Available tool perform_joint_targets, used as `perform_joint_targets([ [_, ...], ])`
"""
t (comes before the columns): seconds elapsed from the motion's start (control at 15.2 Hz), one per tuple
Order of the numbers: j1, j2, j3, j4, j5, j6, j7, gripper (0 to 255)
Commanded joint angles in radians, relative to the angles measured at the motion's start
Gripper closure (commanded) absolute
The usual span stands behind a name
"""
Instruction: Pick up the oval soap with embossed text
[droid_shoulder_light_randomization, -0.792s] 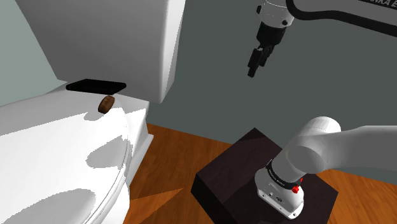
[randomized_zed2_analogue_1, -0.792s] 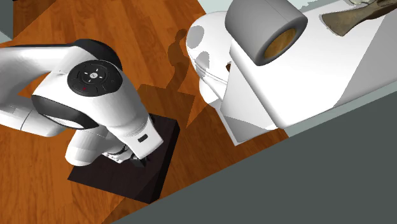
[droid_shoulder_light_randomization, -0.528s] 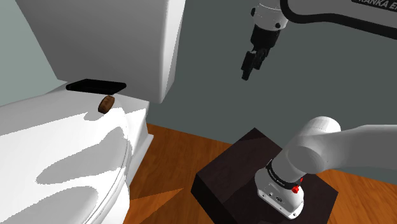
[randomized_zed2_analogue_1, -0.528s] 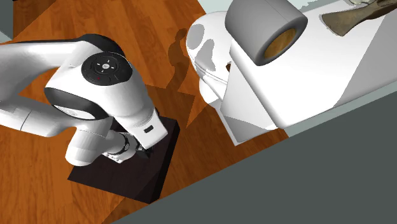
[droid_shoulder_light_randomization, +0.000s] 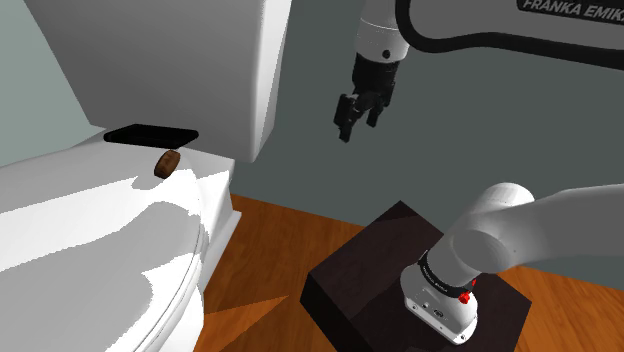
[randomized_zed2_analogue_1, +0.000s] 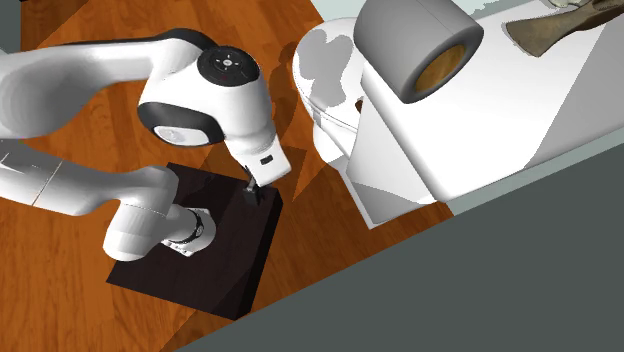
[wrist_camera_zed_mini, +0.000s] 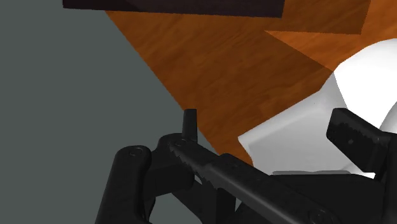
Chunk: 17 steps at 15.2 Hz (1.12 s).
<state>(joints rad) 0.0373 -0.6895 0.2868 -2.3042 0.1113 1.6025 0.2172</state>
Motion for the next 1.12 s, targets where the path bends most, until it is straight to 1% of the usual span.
perform_joint_targets([
  [0.0,-0.001,0.038,0.041,0.029,0.030,0.013,0.071,0],
  [0.33,-0.012,0.162,0.151,0.110,0.080,0.069,0.244,0],
  [0.59,-0.028,0.283,0.238,0.198,0.090,0.116,0.386,0],
  [0.86,-0.045,0.426,0.325,0.307,0.064,0.158,0.539,0],
  [1.06,-0.051,0.549,0.387,0.403,0.015,0.182,0.662,0],
])
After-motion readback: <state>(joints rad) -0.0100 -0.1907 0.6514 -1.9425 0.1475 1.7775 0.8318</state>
